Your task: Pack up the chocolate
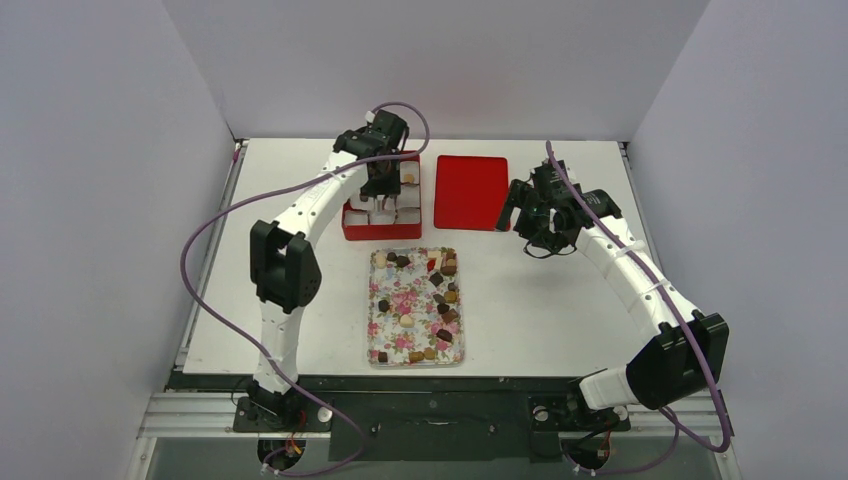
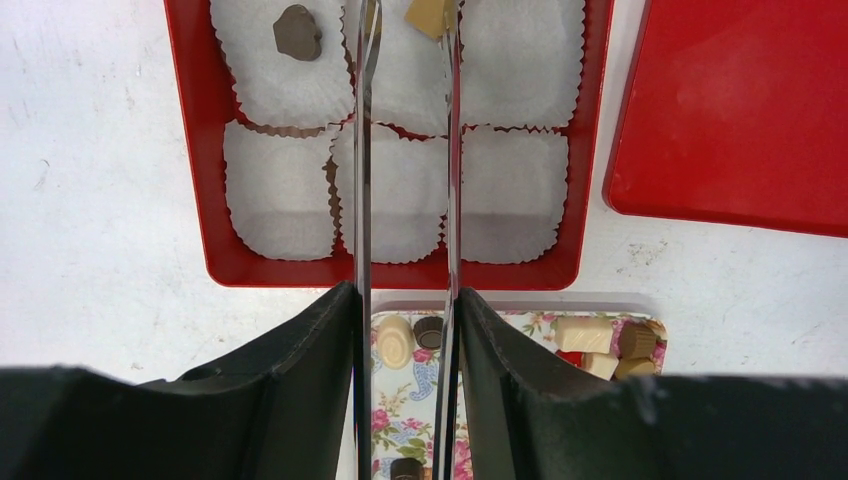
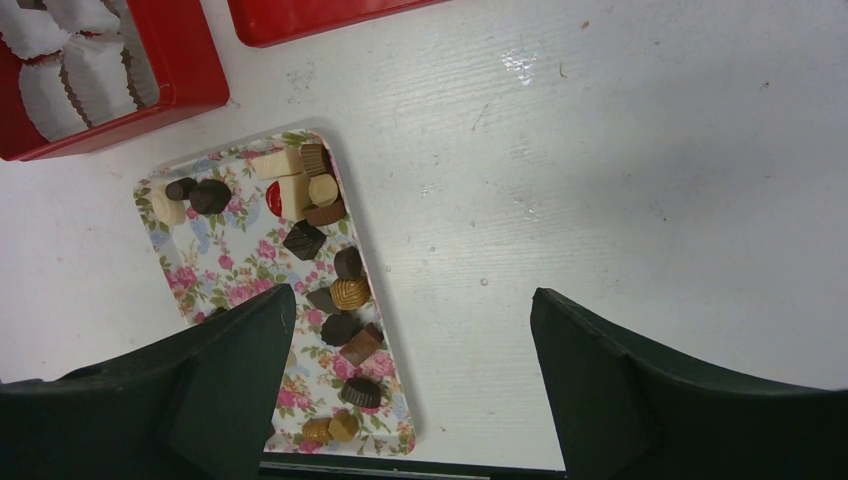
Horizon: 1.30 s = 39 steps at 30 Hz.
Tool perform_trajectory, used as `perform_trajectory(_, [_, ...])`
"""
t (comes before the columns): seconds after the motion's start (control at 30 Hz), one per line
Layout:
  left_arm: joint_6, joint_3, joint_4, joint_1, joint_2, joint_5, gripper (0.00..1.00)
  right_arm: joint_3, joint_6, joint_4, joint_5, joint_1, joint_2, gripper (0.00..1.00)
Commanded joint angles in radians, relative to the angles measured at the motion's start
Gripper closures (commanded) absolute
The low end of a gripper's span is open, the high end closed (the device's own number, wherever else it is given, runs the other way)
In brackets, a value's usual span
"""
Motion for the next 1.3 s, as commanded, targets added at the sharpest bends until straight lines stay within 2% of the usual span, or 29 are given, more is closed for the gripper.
perform_trajectory(0.0, [0.015,0.044,-0.019,0.003,-0.107,0.002,0.63,0.034,-0.012,0.007,0.004,-0.007,-0.022,0.17])
perform_trajectory(0.33, [-0.001,-0.119,-0.054,-0.081,-0.338,0.006,0.63,0.054,-0.013,0.008,0.009,-0.006,-0.005,0.17])
perform_trajectory(0.6, [-0.077,-0.378,-0.094,-0.277,-0.533,0.007,0.63,0.043,-0.012,0.010,0.016,-0.004,-0.012,0.17])
perform_trajectory(0.9, [-0.182,-0.622,-0.119,-0.449,-0.695,0.075,0.63,-0.011,0.001,0.030,0.018,0.010,-0.033,0.17])
perform_trajectory(1.27, [-0.260,-0.735,-0.233,-0.570,-0.808,0.100,0.63,-0.050,0.021,0.042,0.033,0.056,-0.053,0.17])
